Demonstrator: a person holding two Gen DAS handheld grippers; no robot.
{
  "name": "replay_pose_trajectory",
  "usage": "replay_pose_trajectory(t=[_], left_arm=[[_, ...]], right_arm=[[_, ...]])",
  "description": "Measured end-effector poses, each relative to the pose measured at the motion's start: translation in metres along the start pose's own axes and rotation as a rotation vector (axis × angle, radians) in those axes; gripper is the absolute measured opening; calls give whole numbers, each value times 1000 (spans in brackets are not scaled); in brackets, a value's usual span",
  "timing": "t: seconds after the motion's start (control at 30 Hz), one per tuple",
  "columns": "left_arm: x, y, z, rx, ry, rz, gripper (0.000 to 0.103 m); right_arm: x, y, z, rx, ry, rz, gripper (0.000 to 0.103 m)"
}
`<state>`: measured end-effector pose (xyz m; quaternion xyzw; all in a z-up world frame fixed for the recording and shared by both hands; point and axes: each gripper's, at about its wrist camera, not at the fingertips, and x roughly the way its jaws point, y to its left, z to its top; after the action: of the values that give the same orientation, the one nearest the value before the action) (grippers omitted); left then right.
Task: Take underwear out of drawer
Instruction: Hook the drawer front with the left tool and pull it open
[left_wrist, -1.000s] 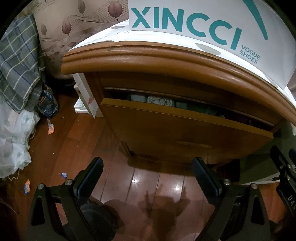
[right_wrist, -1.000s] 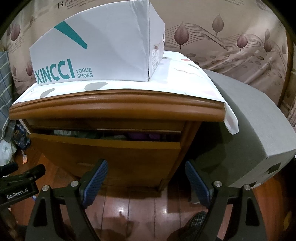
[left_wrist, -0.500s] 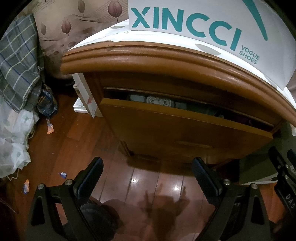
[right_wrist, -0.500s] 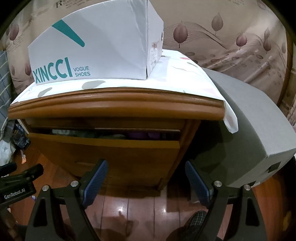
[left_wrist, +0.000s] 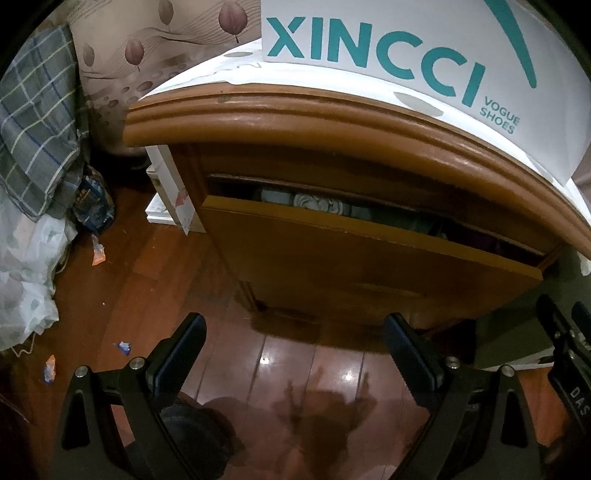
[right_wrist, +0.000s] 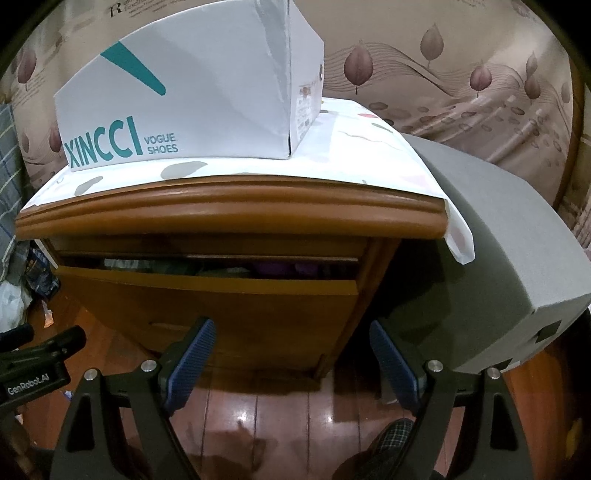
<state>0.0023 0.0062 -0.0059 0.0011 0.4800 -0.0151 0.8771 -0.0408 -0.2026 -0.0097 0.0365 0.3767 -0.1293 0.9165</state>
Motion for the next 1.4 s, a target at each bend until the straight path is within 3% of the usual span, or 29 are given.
replay_pose_trajectory(t=[0.1,0.27,0.8,1.23,1.4], left_arm=[[1,5,-1,-26,-14,-18,96],[-4,25,-2,-191,-32,-184,95],[66,54,7,-729,50,-356,98],[91,55,1,-845,-5,-438,103],[109,59,-4,-955,17,-494,103]], right_arm=[[-1,-2,2,8,-1,3,88],[-6,-11,7,36,-12,11,88],[-14,-71,24,231,-17,42,88],[-17,-68,25,225,-6,87,88],[-16,-67,24,226,-2,88,88]])
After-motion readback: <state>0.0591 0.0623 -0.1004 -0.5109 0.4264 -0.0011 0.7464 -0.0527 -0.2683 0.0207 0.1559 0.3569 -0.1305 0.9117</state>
